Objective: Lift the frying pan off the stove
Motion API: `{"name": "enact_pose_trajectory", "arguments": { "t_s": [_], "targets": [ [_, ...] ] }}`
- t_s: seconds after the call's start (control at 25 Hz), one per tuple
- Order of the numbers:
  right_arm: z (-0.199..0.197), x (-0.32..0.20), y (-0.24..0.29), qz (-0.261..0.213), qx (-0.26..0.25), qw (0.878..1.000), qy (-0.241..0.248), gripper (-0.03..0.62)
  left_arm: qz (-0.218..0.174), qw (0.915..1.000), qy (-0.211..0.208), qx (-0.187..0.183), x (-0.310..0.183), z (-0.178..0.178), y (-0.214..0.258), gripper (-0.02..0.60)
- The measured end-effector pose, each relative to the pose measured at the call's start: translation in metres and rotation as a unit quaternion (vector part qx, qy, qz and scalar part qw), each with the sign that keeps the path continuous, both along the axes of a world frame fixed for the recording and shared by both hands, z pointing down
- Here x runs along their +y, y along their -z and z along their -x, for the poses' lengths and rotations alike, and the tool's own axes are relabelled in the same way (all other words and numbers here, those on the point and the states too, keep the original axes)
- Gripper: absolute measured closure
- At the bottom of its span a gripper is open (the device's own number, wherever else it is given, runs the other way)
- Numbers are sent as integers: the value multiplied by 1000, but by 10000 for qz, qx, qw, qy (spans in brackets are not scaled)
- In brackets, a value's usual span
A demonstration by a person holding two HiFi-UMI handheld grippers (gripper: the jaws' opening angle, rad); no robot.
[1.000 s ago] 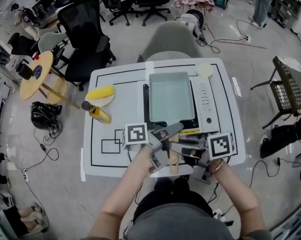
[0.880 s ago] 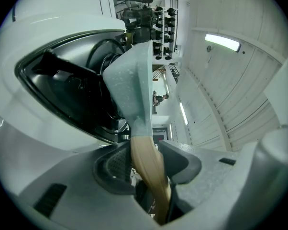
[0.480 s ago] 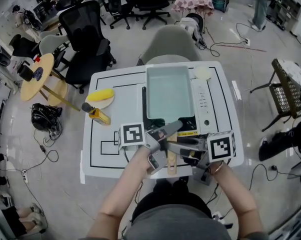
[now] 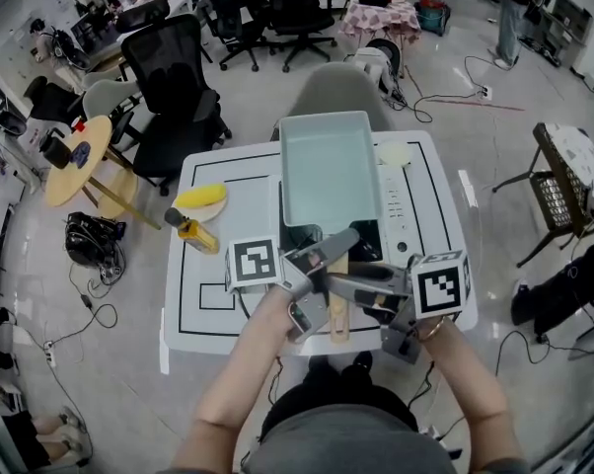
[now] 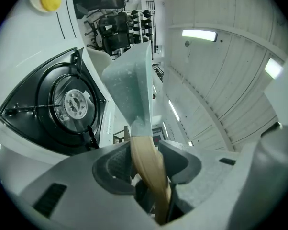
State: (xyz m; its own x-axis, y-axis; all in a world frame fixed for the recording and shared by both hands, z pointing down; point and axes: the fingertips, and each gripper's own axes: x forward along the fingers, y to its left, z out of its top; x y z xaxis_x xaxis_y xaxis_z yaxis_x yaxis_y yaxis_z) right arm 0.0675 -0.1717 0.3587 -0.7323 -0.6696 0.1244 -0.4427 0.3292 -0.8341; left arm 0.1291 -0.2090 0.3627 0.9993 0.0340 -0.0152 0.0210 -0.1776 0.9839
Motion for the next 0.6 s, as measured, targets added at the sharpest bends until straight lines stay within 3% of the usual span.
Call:
{"name": "enact_pose_trajectory", "arguments": {
  "t_s": [0.6],
  "targets": [
    [-1, 7, 25, -412, 85, 9991, 22, 404, -325, 9994, 54, 108, 7, -1, 30, 423]
  ]
}}
